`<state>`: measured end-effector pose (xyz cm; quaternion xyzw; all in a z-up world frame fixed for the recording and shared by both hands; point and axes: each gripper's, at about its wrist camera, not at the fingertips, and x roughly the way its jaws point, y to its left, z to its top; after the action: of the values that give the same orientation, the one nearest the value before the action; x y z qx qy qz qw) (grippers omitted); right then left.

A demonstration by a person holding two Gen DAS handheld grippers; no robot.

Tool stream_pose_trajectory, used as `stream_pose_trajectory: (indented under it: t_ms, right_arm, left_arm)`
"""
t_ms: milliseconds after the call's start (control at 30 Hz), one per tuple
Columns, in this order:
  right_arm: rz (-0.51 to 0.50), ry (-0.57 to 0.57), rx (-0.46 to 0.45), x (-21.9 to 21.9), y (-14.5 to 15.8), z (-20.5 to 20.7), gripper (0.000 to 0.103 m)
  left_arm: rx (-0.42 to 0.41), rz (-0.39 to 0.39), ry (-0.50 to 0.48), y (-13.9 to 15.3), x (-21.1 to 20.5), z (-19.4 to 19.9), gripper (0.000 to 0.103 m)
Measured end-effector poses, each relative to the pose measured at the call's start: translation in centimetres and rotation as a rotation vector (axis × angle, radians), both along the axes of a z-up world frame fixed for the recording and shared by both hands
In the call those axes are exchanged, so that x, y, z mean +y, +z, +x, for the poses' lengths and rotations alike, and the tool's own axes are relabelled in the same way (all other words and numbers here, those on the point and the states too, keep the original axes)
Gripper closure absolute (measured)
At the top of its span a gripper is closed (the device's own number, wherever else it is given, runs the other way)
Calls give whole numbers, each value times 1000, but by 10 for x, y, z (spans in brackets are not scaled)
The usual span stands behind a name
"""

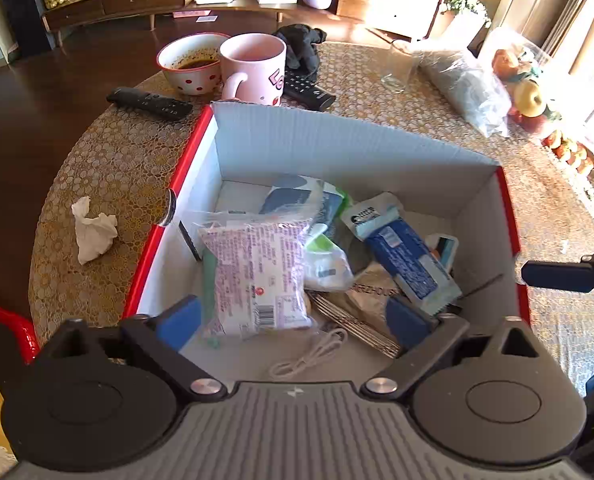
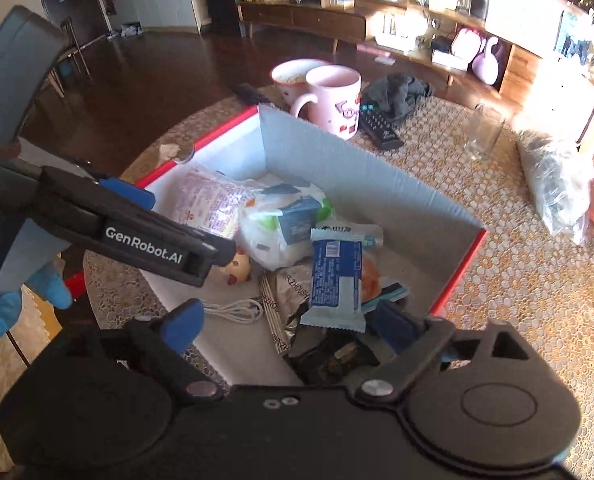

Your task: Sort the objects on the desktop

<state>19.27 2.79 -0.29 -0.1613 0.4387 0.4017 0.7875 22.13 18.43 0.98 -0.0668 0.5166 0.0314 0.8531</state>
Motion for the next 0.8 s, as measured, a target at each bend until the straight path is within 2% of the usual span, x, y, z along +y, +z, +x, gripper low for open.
stream_pose_trajectory:
  t_ms: [533,800]
  right_arm:
    - [53,-25,-13,-38,22,-26,6]
    - [110,-66,-18,-65,31,-33,6]
  left_arm:
    - [-61,-48,-71,24,-24,-35,1]
    - [-112,-9,-100,33,-39,-51,1]
